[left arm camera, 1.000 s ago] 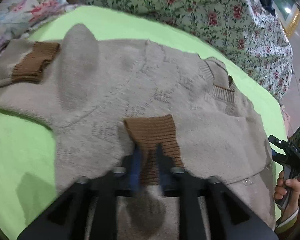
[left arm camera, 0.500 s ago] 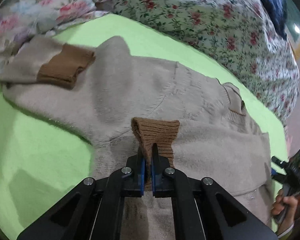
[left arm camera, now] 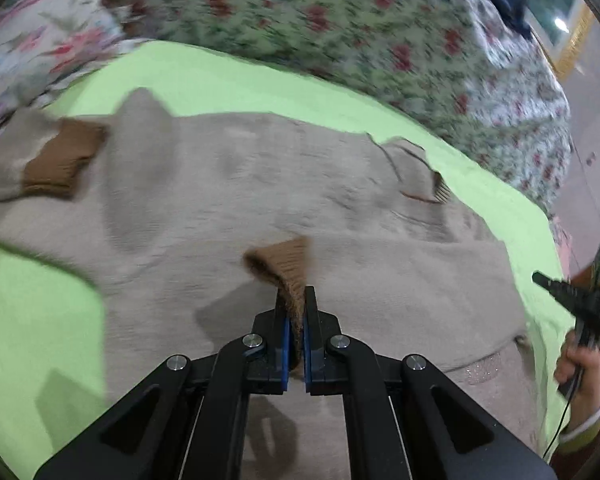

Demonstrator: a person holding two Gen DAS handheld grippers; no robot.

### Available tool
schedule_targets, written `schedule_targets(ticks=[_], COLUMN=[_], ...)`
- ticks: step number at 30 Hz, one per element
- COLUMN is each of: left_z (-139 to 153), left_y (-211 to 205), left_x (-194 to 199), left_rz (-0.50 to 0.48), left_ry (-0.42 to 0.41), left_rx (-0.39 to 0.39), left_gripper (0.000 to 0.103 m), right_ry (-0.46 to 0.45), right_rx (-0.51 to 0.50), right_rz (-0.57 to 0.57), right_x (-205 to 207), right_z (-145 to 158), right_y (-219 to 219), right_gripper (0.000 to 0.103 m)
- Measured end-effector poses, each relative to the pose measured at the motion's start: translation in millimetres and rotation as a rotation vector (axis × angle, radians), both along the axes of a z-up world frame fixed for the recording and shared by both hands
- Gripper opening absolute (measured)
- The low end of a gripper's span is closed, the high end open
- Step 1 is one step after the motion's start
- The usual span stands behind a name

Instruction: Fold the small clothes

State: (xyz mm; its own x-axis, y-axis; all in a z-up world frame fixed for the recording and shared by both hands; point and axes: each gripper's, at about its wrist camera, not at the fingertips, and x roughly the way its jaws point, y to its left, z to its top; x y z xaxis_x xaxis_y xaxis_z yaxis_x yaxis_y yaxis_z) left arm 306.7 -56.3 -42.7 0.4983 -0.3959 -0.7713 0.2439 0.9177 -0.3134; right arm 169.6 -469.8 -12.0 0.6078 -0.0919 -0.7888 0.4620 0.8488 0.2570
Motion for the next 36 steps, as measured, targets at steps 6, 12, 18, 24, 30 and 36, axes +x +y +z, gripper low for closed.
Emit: schedule_targets(ticks=[6,12,18,24,30,36], left_z=[-10.7,-13.1,-3.0,-24.7,9.8,18.6], left_y=[-7.4,-3.7,-2.3,-4.1,52.9,102.7], left_x=[5.4,6.1,1.6,5.3,3.3,58.0], left_rz=[0.023,0.018,0.012,0.021,0.083,0.213], left_ry=[0.023,0.031,0.007,0.034,-0.041,-0.054], left_rx=[-0.006,0.024,0.023,0.115,0.175,0.317], left_gripper=[0.004,0.004,0.004,0.007,0.020,0.063], right_ry=[0.008,0.009,0.045,0.129,-0.035,-0.099], right_rx=[0.110,0.077,0.095,0.101,0.072,0.162], right_rz=[0.081,0.198,0.162,0.117,0.086,0.189], right_x=[-16.9,1.7,10.6,11.1,-31.9,-64.9], right_z=[-2.2,-17.3,-25.7,-41.6,11.5,23.0], right_y=[11.0,67.5,63.4,54.2,69.4,117.8], right_gripper=[0.031,0.088,0.011,0.016,0.062,0.068])
